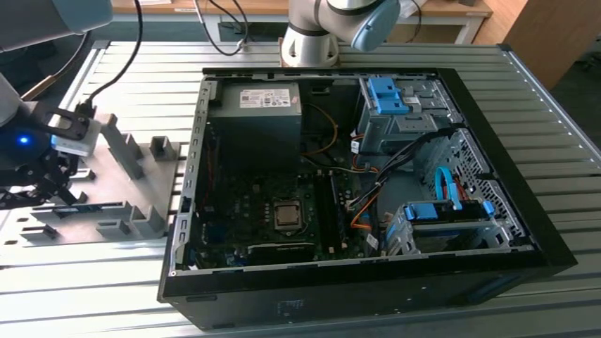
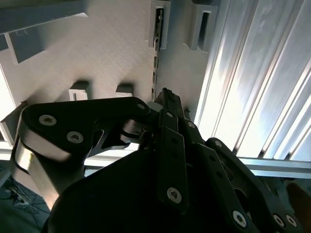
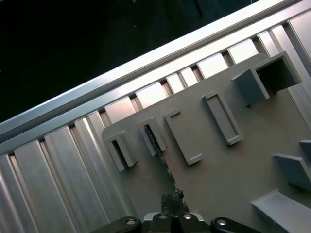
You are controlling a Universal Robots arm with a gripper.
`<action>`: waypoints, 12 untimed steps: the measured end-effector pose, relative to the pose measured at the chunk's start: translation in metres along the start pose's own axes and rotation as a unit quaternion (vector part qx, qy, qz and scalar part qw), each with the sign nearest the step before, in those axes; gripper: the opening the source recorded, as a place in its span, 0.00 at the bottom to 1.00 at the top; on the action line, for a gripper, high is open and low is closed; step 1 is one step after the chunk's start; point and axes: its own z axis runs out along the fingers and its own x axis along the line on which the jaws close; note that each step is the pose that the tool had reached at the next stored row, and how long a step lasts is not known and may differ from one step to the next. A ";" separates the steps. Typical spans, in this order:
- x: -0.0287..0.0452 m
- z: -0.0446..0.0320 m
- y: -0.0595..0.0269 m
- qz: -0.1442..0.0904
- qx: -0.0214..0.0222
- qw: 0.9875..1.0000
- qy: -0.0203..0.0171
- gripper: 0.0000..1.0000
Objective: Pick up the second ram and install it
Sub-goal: 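Pick up the second ram and move it above second insertion slot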
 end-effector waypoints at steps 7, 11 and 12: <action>0.0000 0.0001 0.0000 -0.038 0.001 0.999 0.002 0.10; 0.0000 0.0001 0.0000 -0.056 0.001 0.998 0.002 0.10; 0.0000 0.0001 0.0000 -0.061 0.001 0.998 0.003 0.10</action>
